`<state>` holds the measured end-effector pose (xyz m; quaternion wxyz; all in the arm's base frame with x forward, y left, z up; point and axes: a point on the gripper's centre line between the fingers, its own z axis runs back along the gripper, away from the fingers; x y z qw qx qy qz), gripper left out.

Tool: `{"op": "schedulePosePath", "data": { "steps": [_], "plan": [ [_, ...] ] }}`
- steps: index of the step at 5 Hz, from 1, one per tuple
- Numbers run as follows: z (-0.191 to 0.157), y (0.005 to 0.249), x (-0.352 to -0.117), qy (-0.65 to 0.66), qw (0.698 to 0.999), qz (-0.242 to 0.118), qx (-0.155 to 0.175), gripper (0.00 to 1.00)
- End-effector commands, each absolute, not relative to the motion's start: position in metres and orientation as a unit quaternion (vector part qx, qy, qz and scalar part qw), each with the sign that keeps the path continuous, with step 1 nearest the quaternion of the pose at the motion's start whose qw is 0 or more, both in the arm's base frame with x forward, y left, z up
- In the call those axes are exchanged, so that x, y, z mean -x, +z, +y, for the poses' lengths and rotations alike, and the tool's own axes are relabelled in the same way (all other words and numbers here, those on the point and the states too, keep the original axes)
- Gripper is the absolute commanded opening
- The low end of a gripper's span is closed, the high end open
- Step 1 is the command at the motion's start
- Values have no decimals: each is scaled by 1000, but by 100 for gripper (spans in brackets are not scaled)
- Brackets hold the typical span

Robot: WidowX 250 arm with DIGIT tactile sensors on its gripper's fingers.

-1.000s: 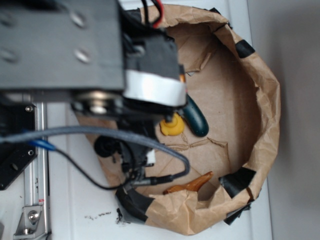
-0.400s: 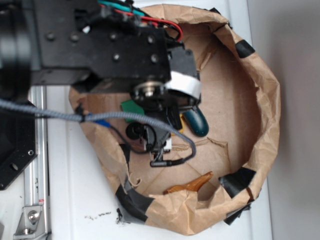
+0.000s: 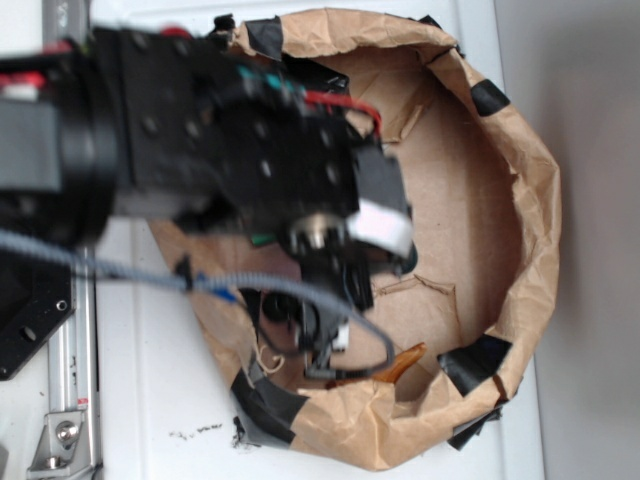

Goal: Grab the yellow duck.

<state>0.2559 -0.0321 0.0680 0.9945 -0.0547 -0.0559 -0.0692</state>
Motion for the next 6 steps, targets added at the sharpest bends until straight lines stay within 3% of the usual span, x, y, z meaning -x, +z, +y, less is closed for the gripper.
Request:
{"op": "schedulePosePath", "data": {
  "steps": [1,2,3,4,6],
  "plan": [
    [-51,56,-267,-86,992,-67,57,100],
    [-48,40,-270,-90,991,-80,59,100],
    [-27,27,-270,-89,994,-56,27,100],
    [3,36,-262,-64,997,-50,-12,100],
    [20,49,-264,-51,997,-54,-23,100]
  ]
}}
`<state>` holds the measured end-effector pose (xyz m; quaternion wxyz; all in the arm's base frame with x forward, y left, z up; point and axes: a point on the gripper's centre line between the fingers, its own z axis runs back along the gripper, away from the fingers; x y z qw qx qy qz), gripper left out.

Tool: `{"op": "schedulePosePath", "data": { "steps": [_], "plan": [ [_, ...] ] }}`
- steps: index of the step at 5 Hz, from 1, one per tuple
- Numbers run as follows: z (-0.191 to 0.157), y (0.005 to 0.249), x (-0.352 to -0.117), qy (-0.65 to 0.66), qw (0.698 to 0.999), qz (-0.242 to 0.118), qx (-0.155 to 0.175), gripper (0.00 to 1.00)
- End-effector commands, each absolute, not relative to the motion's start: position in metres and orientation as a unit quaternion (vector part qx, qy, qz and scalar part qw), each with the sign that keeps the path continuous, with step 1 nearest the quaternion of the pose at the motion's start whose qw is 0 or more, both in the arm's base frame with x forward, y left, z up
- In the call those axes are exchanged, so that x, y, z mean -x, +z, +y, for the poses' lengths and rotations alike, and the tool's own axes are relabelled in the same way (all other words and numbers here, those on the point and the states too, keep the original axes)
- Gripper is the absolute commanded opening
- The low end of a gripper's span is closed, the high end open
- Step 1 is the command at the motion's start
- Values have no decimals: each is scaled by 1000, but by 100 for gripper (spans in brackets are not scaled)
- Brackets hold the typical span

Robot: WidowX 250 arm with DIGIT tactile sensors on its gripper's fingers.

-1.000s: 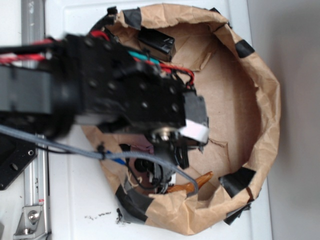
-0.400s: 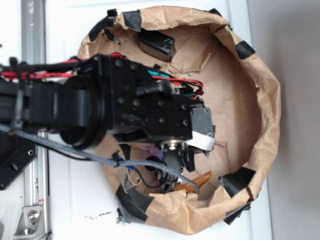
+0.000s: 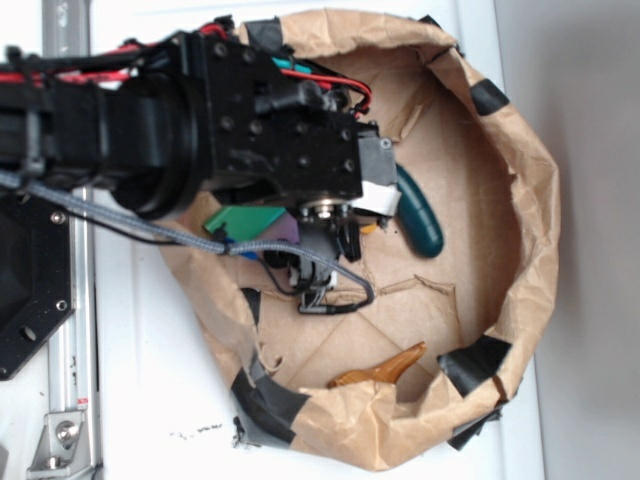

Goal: Grab the yellow duck.

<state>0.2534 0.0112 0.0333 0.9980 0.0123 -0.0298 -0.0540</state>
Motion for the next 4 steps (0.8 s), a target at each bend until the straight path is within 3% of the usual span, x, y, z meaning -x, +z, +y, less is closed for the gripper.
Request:
{"op": "schedulePosePath", "data": {
  "steps": [1,3,4],
  "plan": [
    [16,49,-265,-56,997,-54,-18,100],
    [2,51,-291,-56,995,-77,1,100],
    [7,35,-292,-57,997,-45,-39,100]
  ]
}}
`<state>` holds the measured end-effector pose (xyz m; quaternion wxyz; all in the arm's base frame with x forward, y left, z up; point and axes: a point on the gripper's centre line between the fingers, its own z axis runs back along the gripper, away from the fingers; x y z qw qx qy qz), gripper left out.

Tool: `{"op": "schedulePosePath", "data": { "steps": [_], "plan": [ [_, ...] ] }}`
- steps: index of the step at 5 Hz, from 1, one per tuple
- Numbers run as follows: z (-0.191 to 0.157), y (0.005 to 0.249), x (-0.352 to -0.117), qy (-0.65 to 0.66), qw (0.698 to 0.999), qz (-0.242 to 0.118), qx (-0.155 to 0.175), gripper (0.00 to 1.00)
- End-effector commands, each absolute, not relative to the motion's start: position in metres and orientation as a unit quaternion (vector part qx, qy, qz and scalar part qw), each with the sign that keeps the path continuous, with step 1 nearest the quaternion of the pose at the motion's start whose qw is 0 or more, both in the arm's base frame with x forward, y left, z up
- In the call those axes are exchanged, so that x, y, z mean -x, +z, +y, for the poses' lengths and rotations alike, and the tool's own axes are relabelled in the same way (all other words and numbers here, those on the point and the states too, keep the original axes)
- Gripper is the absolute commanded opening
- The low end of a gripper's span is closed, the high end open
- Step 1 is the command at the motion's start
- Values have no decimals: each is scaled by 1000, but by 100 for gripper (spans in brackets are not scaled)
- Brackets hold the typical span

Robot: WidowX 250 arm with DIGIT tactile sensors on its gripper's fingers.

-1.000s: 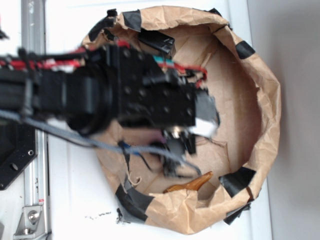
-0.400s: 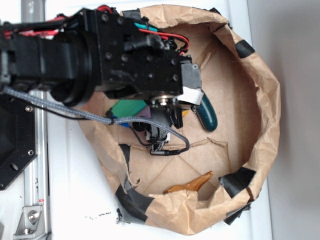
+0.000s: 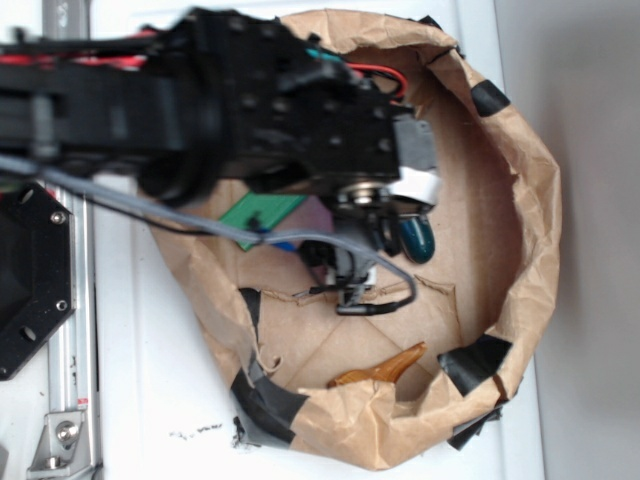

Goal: Grab the yellow duck.

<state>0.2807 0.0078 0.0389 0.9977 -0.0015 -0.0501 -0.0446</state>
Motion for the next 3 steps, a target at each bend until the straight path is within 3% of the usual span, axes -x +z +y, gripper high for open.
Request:
{"op": "schedulePosePath", "data": {
  "steps": [1,2,3],
  "plan": [
    [19,17,-283,-4,999,-9,-37,0],
    [21,22,-281,2,999,-12,-47,0],
    [14,69,-283,-3,997,-57,-42,0]
  ]
}}
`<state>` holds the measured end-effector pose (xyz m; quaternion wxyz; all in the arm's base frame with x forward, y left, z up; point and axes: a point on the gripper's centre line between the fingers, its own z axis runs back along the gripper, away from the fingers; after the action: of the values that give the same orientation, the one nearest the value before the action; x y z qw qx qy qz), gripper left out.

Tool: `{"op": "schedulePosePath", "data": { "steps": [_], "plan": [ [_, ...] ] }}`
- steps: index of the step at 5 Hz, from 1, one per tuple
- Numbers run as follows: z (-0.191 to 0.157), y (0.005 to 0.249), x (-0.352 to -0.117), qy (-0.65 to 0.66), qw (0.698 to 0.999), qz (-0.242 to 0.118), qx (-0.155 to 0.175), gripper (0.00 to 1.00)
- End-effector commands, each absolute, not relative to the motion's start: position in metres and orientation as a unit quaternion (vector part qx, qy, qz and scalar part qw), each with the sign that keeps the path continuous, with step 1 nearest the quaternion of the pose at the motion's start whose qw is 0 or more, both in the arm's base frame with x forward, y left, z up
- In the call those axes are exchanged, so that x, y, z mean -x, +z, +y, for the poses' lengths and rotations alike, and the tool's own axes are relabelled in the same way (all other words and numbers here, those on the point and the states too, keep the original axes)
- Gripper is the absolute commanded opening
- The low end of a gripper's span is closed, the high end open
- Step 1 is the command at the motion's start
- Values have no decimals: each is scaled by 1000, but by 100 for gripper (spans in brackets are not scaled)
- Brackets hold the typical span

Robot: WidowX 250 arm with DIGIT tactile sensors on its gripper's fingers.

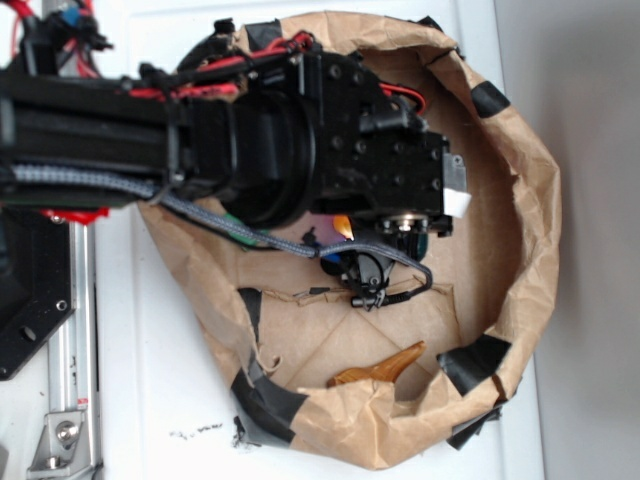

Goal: Grab the yellow duck.

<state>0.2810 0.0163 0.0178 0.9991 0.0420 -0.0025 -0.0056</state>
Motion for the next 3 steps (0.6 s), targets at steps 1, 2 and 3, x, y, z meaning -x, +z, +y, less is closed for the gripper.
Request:
{"op": "schedulePosePath", "data": {
  "steps": [1,2,3],
  "plan": [
    [8,119,-278,-28,992,-120,17,0],
    [7,169,-274,-39,989,-127,64,0],
    [5,176,-271,3,992,-115,60,0]
  ]
}}
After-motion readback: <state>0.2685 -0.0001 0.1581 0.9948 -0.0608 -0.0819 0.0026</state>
